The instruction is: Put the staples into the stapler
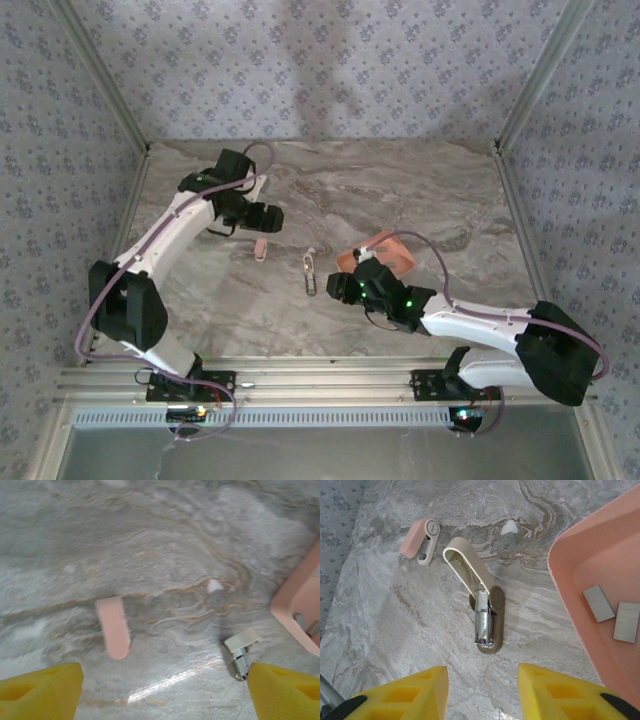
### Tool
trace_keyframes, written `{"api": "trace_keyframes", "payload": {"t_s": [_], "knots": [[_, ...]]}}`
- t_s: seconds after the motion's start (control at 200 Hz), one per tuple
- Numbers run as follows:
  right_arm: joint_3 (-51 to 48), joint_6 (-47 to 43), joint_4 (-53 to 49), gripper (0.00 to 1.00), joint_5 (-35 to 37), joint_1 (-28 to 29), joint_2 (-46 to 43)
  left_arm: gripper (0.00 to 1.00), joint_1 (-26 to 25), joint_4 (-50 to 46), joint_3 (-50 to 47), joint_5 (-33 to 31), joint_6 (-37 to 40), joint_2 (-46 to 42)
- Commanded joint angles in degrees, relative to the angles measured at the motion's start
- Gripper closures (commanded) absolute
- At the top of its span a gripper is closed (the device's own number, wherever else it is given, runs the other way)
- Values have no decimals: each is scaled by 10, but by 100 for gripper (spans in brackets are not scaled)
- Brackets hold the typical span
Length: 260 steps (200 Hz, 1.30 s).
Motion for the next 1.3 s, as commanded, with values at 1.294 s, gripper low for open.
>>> {"api": "trace_keyframes", "payload": {"t_s": [1.294], "knots": [[-71, -14, -12, 56, 47, -23, -103, 23, -83, 55, -37, 229, 662, 174]]}}
